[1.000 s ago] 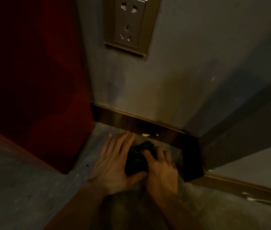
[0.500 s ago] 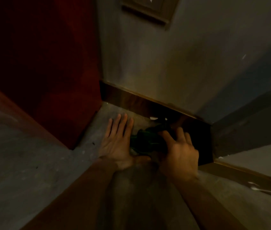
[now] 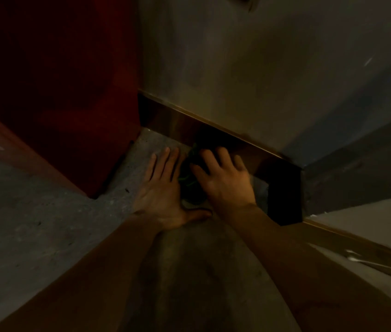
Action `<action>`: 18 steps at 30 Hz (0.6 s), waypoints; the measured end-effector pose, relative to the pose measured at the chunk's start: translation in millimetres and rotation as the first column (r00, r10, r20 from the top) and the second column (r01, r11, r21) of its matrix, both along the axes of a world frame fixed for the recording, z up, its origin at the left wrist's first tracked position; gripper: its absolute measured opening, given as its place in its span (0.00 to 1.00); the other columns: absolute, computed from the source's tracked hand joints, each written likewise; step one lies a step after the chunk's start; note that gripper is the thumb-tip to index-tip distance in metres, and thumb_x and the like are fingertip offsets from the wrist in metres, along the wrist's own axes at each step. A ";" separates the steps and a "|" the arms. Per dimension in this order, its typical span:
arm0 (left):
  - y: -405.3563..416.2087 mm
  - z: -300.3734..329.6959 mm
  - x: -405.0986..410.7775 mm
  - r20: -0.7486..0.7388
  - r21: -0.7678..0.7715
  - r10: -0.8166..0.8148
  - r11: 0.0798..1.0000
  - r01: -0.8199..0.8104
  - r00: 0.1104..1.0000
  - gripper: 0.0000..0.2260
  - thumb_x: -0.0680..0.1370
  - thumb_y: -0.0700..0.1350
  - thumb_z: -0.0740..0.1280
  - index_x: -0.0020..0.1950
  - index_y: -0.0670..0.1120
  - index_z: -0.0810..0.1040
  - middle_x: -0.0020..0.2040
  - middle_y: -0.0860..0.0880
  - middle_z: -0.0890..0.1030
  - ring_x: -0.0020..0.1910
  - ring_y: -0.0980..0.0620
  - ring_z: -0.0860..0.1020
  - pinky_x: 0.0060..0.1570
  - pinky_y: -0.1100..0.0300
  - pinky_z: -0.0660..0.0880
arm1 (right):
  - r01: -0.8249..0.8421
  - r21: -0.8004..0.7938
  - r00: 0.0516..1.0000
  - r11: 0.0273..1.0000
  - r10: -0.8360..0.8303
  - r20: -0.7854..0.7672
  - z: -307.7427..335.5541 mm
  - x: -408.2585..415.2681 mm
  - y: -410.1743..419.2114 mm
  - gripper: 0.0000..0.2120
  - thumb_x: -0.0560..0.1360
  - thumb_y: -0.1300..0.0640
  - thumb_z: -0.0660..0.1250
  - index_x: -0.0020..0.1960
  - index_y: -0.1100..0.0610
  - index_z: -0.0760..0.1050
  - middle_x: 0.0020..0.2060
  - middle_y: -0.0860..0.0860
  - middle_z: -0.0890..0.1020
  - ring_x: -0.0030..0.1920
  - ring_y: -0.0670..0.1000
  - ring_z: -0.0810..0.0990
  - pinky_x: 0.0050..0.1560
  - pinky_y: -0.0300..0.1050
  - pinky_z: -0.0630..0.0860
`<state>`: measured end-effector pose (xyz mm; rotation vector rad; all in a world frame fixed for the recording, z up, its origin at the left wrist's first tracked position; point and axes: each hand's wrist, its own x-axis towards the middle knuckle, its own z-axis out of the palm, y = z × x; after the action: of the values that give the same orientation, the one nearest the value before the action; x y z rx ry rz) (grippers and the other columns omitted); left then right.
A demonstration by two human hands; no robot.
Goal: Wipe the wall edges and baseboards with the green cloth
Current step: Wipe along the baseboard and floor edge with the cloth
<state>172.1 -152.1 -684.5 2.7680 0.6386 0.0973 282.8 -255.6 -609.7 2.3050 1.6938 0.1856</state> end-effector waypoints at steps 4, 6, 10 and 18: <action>1.2 -0.2 -9.9 -0.007 0.019 0.007 1.000 -0.007 1.000 0.61 0.63 0.85 0.48 0.81 0.41 0.46 0.82 0.42 0.48 0.80 0.46 0.39 0.78 0.43 0.44 | -0.156 -0.008 0.977 0.988 0.156 0.146 -6.9 0.8 12.8 0.21 0.74 0.58 0.53 0.63 0.56 0.75 0.63 0.53 0.75 0.63 0.62 0.71 0.53 0.58 0.72; 1.5 -0.3 -14.2 -0.015 0.019 0.014 1.000 -0.013 1.000 0.62 0.63 0.85 0.49 0.81 0.40 0.46 0.82 0.42 0.47 0.80 0.46 0.39 0.78 0.42 0.44 | -0.208 -0.070 0.951 0.976 0.219 0.221 -11.2 3.9 16.9 0.21 0.76 0.59 0.51 0.63 0.56 0.76 0.63 0.53 0.75 0.64 0.61 0.71 0.53 0.57 0.73; 1.9 -0.2 -17.4 -0.034 0.026 0.014 1.000 -0.013 0.999 0.63 0.63 0.85 0.49 0.80 0.39 0.46 0.82 0.41 0.48 0.80 0.45 0.40 0.78 0.41 0.46 | -0.271 -0.182 0.903 0.945 0.315 0.292 -13.4 13.1 22.1 0.20 0.76 0.59 0.52 0.61 0.56 0.77 0.63 0.53 0.74 0.64 0.61 0.70 0.52 0.56 0.73; 2.1 2.3 -19.8 -0.036 0.018 0.004 1.000 -0.004 0.999 0.62 0.63 0.86 0.47 0.81 0.41 0.45 0.82 0.42 0.46 0.80 0.46 0.38 0.78 0.43 0.44 | -0.250 -0.237 0.889 0.939 0.320 0.327 -11.3 14.6 19.4 0.15 0.75 0.57 0.58 0.55 0.56 0.79 0.60 0.52 0.72 0.64 0.63 0.66 0.52 0.57 0.71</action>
<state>152.3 -150.0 -682.2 2.7916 0.6555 0.0536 297.4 -236.2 -621.0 1.7458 1.7588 0.4576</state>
